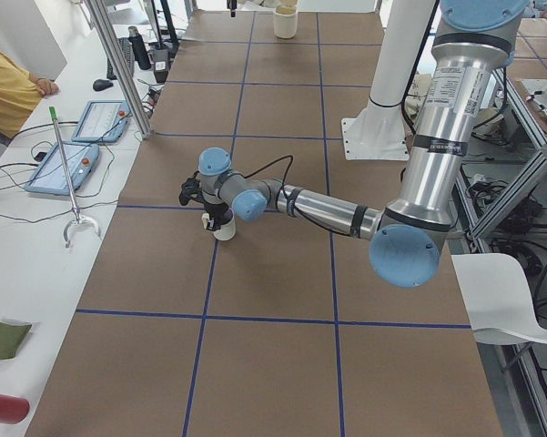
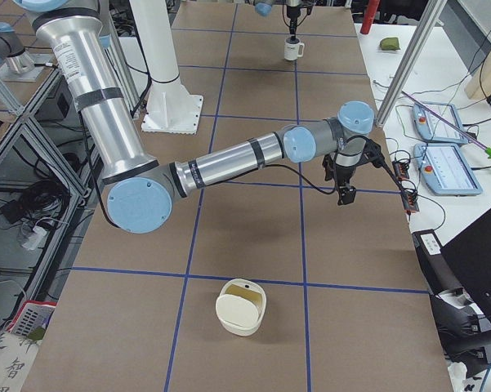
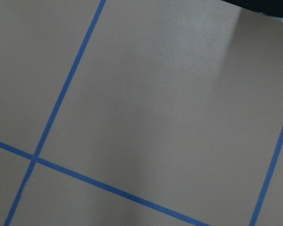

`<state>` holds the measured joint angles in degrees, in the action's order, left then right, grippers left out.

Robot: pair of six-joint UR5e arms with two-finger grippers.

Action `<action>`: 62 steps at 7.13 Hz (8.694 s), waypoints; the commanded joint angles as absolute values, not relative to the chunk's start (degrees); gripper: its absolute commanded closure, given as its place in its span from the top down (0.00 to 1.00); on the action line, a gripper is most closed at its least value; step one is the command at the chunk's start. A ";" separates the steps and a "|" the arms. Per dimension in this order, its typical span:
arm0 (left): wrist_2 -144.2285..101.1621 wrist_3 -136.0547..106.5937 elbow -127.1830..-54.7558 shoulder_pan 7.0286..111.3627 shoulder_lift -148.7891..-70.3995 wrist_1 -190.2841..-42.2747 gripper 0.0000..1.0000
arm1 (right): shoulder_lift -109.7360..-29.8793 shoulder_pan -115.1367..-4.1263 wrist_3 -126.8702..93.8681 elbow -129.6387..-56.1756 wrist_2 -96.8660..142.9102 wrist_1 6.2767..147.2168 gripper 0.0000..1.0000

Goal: Left arm hands cup to right arm to dump lemon

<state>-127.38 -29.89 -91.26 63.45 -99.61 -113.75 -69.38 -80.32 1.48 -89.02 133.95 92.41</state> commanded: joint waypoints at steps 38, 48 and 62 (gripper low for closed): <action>-134.56 8.35 -98.96 91.58 -82.97 -88.33 1.00 | -87.19 -87.01 14.24 -91.41 132.10 93.60 1.00; -134.56 8.61 -99.40 91.58 -83.32 -88.51 1.00 | -87.10 -86.92 14.15 -91.05 132.01 93.60 1.00; -134.56 8.53 -99.58 91.49 -83.76 -88.51 1.00 | -86.92 -86.92 14.24 -91.05 132.10 92.55 1.00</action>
<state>-134.56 8.53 -99.58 91.51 -83.76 -88.51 -86.96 -86.92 14.24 -91.05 132.10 92.63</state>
